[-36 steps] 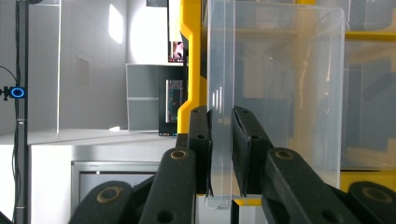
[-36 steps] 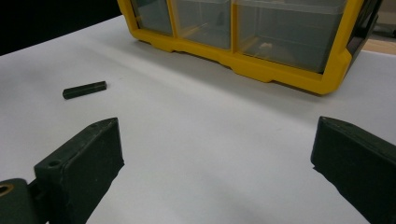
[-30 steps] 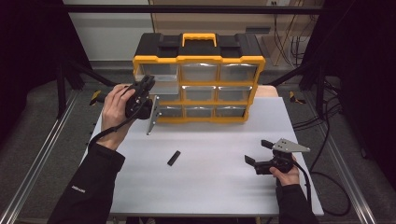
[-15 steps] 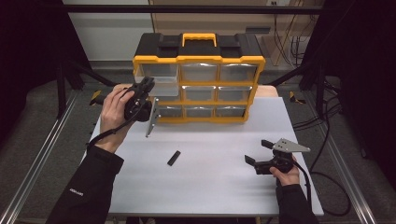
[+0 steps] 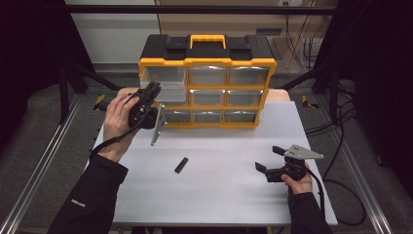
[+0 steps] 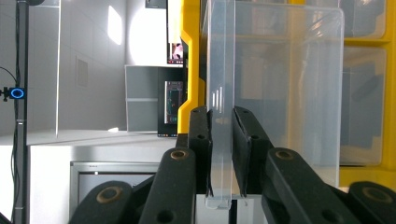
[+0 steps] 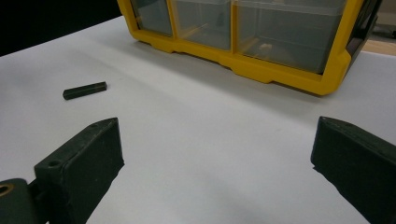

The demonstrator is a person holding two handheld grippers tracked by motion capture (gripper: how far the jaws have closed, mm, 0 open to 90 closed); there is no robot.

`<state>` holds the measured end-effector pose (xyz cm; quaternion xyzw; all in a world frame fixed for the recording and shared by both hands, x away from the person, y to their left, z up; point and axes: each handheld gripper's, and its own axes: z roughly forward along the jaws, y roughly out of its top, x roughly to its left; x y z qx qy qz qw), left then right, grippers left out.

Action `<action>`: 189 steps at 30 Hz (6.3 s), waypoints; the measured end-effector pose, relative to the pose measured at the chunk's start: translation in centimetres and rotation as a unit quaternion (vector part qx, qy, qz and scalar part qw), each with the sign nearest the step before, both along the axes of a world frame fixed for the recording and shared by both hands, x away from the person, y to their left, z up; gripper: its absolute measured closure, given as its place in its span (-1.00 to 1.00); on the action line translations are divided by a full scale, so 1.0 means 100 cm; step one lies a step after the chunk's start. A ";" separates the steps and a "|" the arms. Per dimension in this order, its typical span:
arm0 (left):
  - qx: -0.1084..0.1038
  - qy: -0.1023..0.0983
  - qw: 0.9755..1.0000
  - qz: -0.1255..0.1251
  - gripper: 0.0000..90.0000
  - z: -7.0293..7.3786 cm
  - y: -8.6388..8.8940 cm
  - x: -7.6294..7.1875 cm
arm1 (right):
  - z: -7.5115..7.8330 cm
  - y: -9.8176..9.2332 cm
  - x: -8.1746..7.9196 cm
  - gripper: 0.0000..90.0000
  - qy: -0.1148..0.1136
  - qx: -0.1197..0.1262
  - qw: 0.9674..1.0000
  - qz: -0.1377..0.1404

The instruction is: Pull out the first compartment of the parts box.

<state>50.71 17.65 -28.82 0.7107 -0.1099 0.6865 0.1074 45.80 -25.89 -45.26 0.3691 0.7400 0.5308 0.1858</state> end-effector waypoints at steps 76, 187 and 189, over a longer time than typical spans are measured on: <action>-0.057 0.048 0.997 -0.001 0.62 0.005 0.001 -0.022 | -0.001 0.001 0.000 -0.95 0.006 -0.001 1.000 0.002; -0.531 0.437 0.725 0.043 -0.93 -0.118 0.044 -0.027 | -0.001 0.001 -0.002 -0.95 0.004 -0.001 1.000 0.006; -0.529 0.439 0.725 0.042 -0.93 -0.118 0.042 -0.028 | -0.002 0.001 -0.001 -0.95 0.003 -0.003 1.000 0.006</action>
